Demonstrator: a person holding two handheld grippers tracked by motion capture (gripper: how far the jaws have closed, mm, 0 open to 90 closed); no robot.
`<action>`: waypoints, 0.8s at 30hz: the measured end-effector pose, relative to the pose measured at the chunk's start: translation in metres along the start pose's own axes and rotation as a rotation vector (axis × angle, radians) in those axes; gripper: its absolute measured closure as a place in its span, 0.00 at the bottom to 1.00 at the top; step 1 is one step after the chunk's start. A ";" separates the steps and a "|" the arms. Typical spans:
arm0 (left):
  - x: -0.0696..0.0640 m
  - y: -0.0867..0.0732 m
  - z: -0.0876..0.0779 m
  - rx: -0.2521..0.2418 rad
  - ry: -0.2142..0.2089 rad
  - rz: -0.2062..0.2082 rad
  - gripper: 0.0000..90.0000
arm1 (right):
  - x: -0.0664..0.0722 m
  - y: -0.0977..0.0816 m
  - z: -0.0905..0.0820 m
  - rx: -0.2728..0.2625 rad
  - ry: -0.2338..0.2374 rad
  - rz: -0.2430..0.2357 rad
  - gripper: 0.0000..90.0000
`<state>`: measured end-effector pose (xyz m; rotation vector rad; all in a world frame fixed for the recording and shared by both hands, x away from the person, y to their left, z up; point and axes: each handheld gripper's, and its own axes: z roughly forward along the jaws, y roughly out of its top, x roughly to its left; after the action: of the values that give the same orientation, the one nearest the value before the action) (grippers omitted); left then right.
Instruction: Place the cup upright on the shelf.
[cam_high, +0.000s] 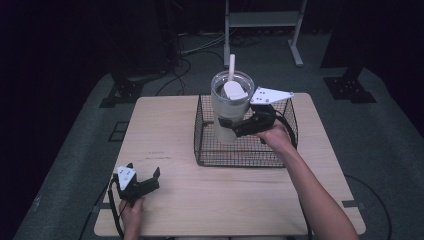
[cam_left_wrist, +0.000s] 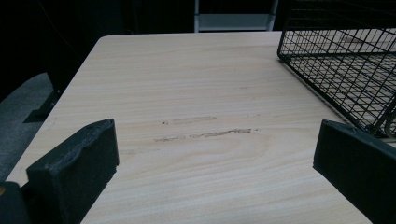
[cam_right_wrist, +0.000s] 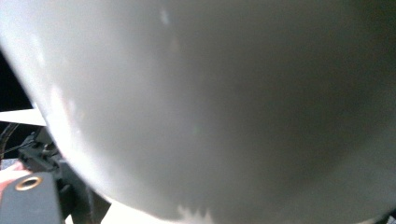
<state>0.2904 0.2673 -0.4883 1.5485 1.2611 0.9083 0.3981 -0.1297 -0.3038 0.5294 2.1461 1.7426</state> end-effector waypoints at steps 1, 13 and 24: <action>0.000 0.000 0.000 0.000 0.001 -0.001 0.00 | -0.001 0.001 0.002 0.003 -0.001 0.006 0.10; 0.000 0.000 0.000 0.000 -0.002 -0.003 0.00 | -0.031 -0.010 0.035 0.029 -0.009 0.012 0.10; 0.000 0.000 0.000 -0.001 -0.002 0.000 0.00 | -0.051 -0.032 0.058 0.067 -0.004 0.016 0.10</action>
<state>0.2902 0.2676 -0.4883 1.5488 1.2588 0.9066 0.4675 -0.1100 -0.3464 0.5679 2.2096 1.6819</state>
